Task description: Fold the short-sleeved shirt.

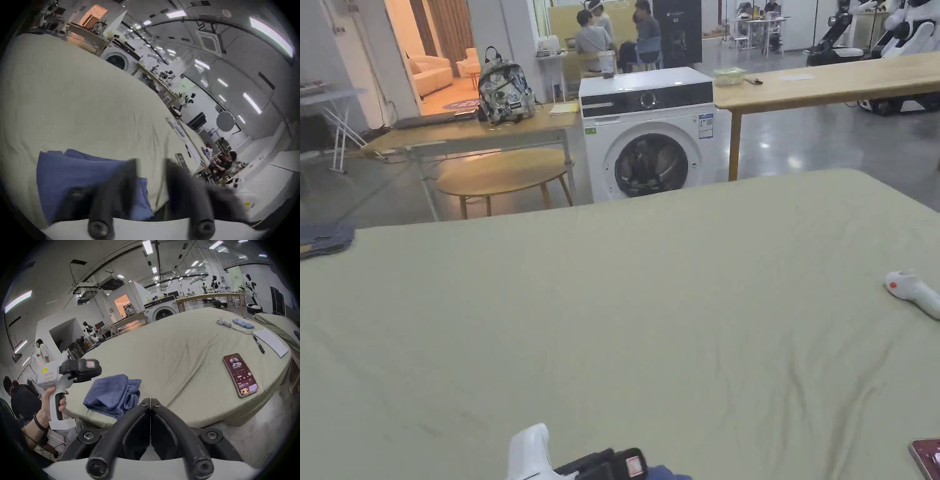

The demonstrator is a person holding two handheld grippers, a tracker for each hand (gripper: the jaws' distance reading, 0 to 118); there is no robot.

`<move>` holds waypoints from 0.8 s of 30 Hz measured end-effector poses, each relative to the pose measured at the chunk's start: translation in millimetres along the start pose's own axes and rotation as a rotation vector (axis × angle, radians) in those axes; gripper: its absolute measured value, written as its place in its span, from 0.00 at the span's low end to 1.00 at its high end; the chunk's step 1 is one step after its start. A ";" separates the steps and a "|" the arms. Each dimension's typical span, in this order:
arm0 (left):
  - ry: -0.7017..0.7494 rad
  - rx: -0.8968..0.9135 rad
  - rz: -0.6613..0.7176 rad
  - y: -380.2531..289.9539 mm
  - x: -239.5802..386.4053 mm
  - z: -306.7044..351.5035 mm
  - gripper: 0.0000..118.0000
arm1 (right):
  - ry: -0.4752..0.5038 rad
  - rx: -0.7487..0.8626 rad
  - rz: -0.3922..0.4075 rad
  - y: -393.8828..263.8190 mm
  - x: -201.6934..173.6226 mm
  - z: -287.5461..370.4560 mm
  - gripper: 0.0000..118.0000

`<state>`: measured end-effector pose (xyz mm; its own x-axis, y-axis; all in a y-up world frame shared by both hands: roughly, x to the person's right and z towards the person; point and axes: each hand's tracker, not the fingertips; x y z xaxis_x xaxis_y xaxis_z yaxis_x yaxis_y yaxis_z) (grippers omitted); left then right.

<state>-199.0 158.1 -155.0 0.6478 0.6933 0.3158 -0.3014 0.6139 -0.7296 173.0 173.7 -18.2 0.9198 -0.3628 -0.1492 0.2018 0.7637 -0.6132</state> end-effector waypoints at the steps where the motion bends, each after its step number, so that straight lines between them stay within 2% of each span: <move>1: 0.013 -0.028 -0.002 -5.5 -5.9 -6.0 0.00 | 0.002 -0.006 0.001 -0.8 -1.1 -0.2 0.00; 4: 0.070 -0.239 -0.025 -32.0 -15.2 -41.8 0.00 | 0.020 -0.023 0.000 -3.3 -8.3 -3.2 0.00; 6: 0.199 -0.345 -0.089 -51.9 -13.7 -65.3 0.00 | 0.045 -0.038 0.007 -4.1 -16.4 -7.6 0.00; 7: 0.206 -0.348 -0.096 -58.1 -15.4 -69.8 0.00 | 0.056 -0.048 0.021 -4.2 -21.9 -10.9 0.00; 9: 0.162 -0.266 0.008 -52.9 -13.8 -62.9 0.00 | 0.065 -0.073 0.062 -2.7 -34.4 -20.5 0.00; 10: 0.141 -0.253 0.043 -47.8 -14.6 -57.6 0.12 | 0.073 -0.096 0.089 -0.8 -40.7 -27.2 0.00; 12: 0.107 -0.191 0.026 -41.9 -13.8 -39.8 0.45 | 0.039 -0.145 0.184 4.4 -57.7 -43.4 0.00; 13: 0.089 -0.124 -0.007 -33.6 -15.6 -24.5 0.48 | 0.011 -0.163 0.249 7.0 -67.9 -53.3 0.00; 15: 0.065 -0.048 -0.004 -23.1 -19.5 8.8 0.61 | 0.052 -0.215 0.300 13.6 -80.7 -77.8 0.00; 17: 0.061 0.015 0.067 -14.3 -26.2 47.5 0.68 | 0.150 -0.272 0.278 21.8 -89.7 -111.4 0.00; 19: 0.091 0.095 0.141 -10.1 -42.4 82.3 0.69 | 0.183 -0.330 0.289 27.2 -100.0 -145.5 0.00; 21: 0.124 0.141 0.188 -9.8 -63.8 106.1 0.69 | 0.089 -0.413 0.358 26.7 -106.2 -185.1 0.00; 22: 0.154 0.143 0.208 -9.8 -73.9 114.3 0.69 | -0.028 -0.473 0.431 20.8 -109.4 -204.5 0.00; 23: 0.159 0.139 0.237 -10.8 -84.8 118.3 0.69 | -0.037 -0.561 0.451 14.7 -108.2 -221.1 0.00; 24: 0.096 0.110 0.241 -12.7 -92.3 117.4 0.69 | -0.009 -0.579 0.429 12.5 -104.7 -230.4 0.00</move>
<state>-337.0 130.6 -103.7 0.6098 0.7886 0.0787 -0.5252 0.4765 -0.7050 1.7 98.2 -189.0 0.8813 -0.0877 -0.4643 -0.3865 0.4313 -0.8152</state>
